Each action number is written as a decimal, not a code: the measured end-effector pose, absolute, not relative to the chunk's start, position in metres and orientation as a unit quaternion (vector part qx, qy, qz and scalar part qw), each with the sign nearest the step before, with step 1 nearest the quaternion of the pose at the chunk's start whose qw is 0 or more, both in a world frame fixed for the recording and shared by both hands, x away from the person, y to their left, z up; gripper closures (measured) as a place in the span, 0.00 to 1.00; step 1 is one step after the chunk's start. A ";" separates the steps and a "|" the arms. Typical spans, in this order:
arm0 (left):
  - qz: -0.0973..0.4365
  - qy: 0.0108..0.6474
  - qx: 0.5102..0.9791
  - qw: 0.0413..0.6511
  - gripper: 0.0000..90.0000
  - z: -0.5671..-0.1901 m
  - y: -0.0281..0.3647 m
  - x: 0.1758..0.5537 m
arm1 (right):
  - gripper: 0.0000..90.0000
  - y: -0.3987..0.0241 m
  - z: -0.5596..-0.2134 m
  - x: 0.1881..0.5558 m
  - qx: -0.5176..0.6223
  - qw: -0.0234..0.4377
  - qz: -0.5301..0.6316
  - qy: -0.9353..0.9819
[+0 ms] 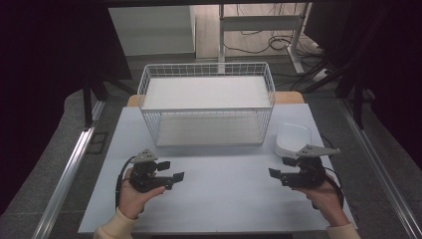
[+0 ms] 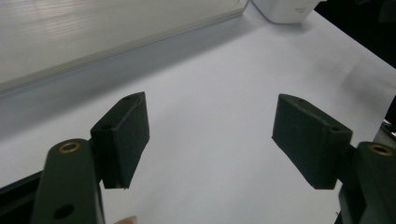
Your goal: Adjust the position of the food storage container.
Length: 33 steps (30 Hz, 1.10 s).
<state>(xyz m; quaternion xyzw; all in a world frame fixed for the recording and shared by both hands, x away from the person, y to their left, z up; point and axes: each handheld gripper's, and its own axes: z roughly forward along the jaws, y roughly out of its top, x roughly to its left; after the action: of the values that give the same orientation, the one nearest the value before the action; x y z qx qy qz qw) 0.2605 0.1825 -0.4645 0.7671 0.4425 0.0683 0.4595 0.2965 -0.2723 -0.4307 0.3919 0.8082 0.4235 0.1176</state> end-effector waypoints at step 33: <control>0.073 0.449 0.767 0.453 0.30 -0.466 0.183 0.261 | 0.64 -0.327 -0.402 0.415 0.470 0.134 0.367 0.792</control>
<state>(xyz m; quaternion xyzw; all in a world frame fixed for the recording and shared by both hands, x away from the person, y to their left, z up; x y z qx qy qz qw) 0.2607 0.1834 -0.4658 0.7668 0.4489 0.0732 0.4529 0.4145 -0.3266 -0.4022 0.4698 0.7918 0.3666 0.1338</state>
